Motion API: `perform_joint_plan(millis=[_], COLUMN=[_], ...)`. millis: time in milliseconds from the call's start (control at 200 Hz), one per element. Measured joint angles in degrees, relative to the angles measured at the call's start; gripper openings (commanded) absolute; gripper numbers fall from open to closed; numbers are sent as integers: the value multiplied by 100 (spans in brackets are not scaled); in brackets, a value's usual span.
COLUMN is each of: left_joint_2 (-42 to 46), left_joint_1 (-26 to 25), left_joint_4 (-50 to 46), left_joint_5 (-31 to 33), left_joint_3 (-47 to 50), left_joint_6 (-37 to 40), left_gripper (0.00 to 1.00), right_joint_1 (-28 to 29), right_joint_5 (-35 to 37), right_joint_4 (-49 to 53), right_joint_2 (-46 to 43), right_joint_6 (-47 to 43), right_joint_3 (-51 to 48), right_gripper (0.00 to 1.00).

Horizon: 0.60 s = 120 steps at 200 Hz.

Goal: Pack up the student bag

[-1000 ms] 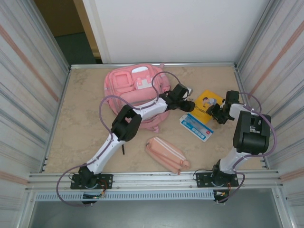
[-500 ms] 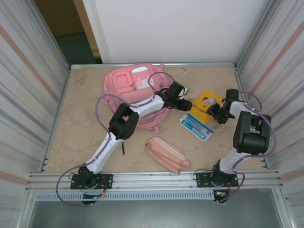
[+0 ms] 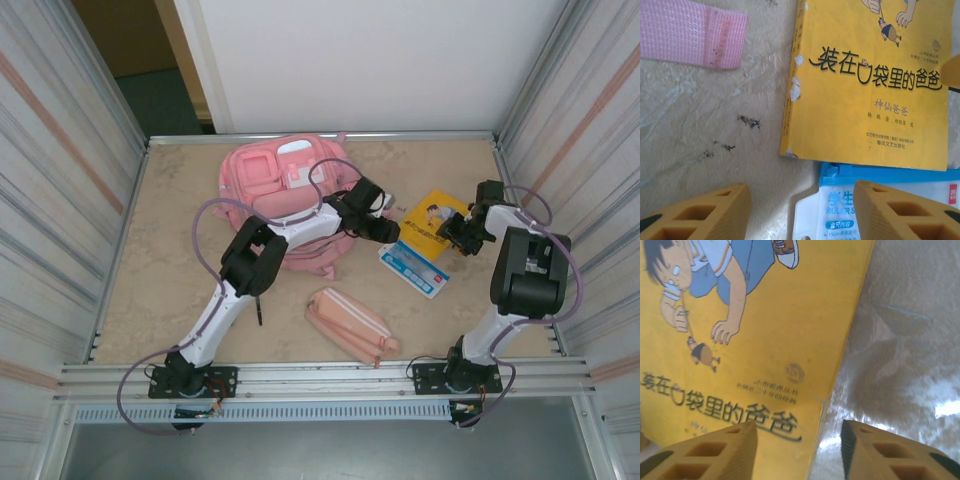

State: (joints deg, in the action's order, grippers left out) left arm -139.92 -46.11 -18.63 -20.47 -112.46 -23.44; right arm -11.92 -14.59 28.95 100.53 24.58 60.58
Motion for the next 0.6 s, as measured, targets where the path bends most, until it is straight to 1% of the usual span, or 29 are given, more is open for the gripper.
perform_joint_plan(millis=[135, 205, 471, 601], left_joint_2=[0, 0, -155, -184], left_joint_1=[68, 103, 275, 315], left_joint_4=[15, -2, -256, -262], left_joint_5=[-122, -190, -400, -463], left_joint_3=[0, -4, -306, -343], left_joint_6=[-90, -146, -448, -645], left_gripper=[57, 57, 57, 56], right_joint_1=[39, 90, 564, 743], right_joint_5=[-22, 2, 238, 127], right_joint_4=[101, 155, 306, 289], right_joint_2=[350, 442, 850, 999], right_joint_6=[-205, -330, -1093, -1464], right_joint_3=[262, 417, 1014, 1187], right_gripper=[32, 30, 27, 26])
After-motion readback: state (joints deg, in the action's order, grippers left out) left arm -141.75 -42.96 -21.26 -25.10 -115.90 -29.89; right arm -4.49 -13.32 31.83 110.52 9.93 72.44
